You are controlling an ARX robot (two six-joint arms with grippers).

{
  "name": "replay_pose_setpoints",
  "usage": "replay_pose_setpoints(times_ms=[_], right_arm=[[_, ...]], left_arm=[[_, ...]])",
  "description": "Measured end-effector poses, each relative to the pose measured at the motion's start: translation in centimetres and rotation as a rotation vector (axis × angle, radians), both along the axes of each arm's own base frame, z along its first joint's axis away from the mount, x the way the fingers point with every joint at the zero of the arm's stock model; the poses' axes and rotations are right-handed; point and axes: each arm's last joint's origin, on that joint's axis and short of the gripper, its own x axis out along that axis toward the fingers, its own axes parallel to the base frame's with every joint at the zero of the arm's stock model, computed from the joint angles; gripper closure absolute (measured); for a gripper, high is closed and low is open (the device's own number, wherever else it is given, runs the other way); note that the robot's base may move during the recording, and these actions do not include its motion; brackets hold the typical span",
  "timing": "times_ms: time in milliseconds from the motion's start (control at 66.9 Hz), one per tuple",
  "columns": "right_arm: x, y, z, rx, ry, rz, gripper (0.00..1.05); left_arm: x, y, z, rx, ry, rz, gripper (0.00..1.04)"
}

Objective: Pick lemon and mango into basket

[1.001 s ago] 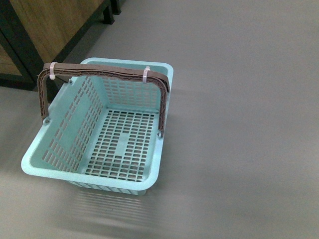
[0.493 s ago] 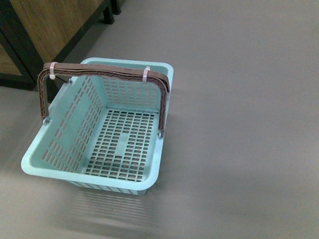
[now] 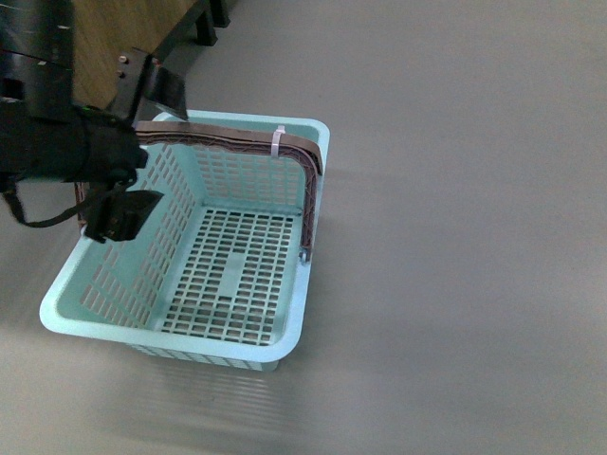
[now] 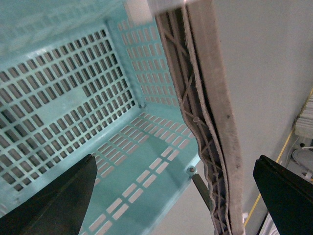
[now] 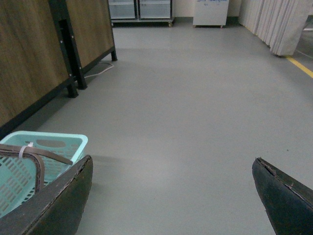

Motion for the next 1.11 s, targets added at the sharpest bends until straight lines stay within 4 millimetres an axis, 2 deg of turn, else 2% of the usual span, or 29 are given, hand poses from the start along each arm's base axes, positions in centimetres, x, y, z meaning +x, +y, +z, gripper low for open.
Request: replay_pose_setpoints(times_ms=[105, 299, 359, 448, 523, 613, 717, 852, 911, 1076, 1106], right_arm=[[0.0, 0.0, 0.0, 0.000, 0.000, 0.000, 0.09], [0.0, 0.0, 0.0, 0.000, 0.000, 0.000, 0.09], [0.0, 0.0, 0.0, 0.000, 0.000, 0.000, 0.09], [0.0, 0.0, 0.0, 0.000, 0.000, 0.000, 0.09], [0.0, 0.0, 0.0, 0.000, 0.000, 0.000, 0.09], [0.0, 0.0, 0.0, 0.000, 0.000, 0.000, 0.09], [0.0, 0.0, 0.0, 0.000, 0.000, 0.000, 0.09], [0.0, 0.0, 0.0, 0.000, 0.000, 0.000, 0.09], [0.0, 0.0, 0.0, 0.000, 0.000, 0.000, 0.09], [0.0, 0.0, 0.0, 0.000, 0.000, 0.000, 0.09], [0.0, 0.0, 0.0, 0.000, 0.000, 0.000, 0.09]], left_arm=[[2.9, -1.6, -0.3, -0.026, -0.006, -0.002, 0.08], [4.9, -2.0, -0.9, -0.026, 0.029, -0.002, 0.50], [5.1, -2.1, -1.3, -0.037, 0.045, 0.001, 0.66], [5.1, -2.1, -0.9, -0.067, 0.045, 0.017, 0.81], [4.6, -2.1, -0.5, -0.099, 0.056, 0.023, 0.88], [3.3, -2.2, 0.4, -0.073, 0.049, 0.010, 0.88], [1.5, -1.9, 2.7, -0.103, 0.034, 0.030, 0.88], [-0.8, -1.6, 7.2, -0.161, -0.029, 0.063, 0.88], [-2.3, -1.4, 10.2, -0.194, -0.073, 0.076, 0.88], [-5.4, -1.2, 16.6, -0.244, -0.171, 0.073, 0.88], [-6.4, -1.2, 18.3, -0.254, -0.199, 0.073, 0.89]])
